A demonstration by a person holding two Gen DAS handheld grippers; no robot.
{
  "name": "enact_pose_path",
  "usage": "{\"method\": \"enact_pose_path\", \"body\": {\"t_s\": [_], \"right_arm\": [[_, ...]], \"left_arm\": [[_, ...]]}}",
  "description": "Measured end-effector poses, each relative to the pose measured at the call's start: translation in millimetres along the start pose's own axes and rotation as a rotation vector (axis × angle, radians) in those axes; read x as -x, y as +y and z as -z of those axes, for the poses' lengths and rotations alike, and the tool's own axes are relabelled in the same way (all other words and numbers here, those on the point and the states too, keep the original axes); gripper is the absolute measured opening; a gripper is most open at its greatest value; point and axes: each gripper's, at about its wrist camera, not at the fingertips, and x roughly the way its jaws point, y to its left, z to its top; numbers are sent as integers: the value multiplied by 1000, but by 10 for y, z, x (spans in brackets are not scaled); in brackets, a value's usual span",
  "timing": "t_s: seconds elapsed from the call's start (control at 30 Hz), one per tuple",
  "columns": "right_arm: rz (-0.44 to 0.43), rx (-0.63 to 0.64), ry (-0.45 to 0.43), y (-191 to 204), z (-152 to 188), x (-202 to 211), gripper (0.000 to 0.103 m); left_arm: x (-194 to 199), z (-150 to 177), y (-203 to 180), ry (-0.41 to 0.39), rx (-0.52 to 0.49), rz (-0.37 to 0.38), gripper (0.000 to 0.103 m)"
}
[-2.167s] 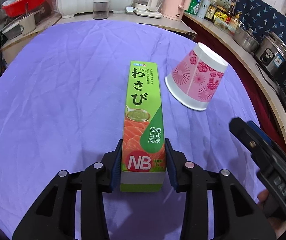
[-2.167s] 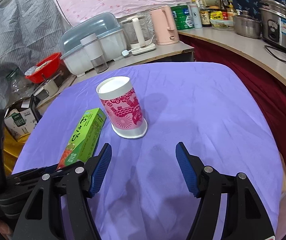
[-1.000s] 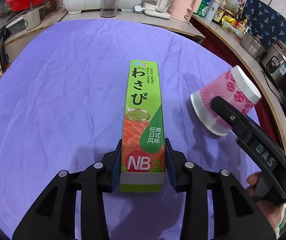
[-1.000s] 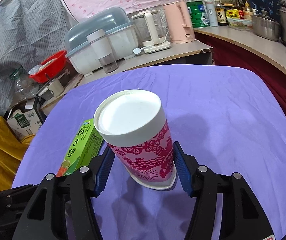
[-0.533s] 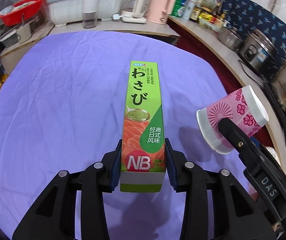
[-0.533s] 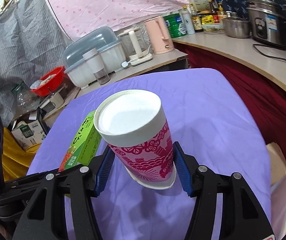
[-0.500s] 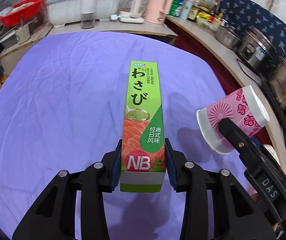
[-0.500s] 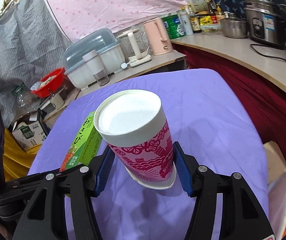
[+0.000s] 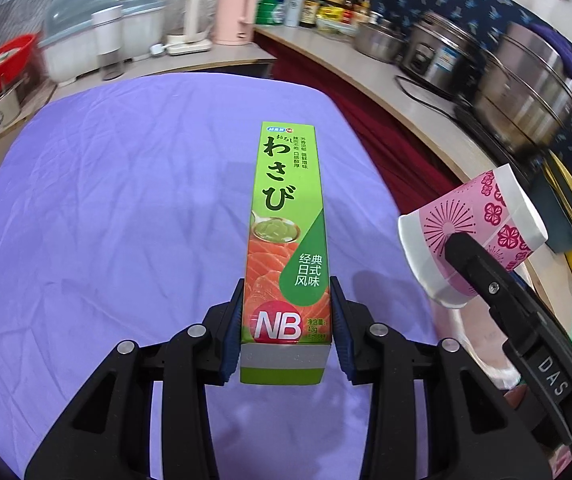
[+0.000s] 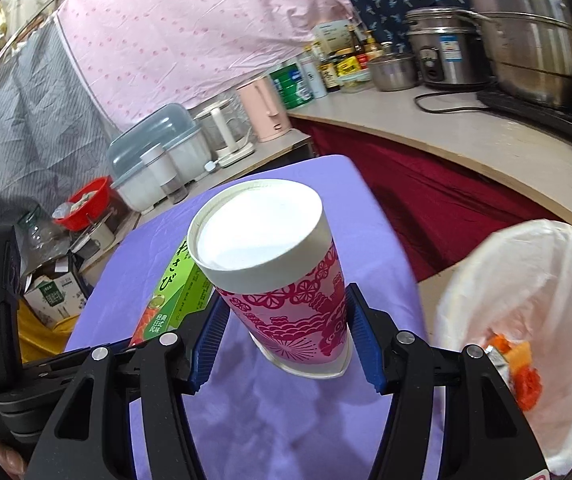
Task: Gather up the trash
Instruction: 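Carry the wasabi box and paper cup over the bin with both tools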
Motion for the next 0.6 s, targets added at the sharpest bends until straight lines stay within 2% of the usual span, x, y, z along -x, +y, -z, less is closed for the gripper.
{"method": "enact_pose_path", "body": {"t_s": [0.3,0.6], "right_arm": [[85,-76,-58,-558,95,528,56],[173,-135,-100,-1077,172,886,56]], "left_arm": [[26,178,-601,17,-114,48,37],[2,297,-1064,34,-202,86,37]]}}
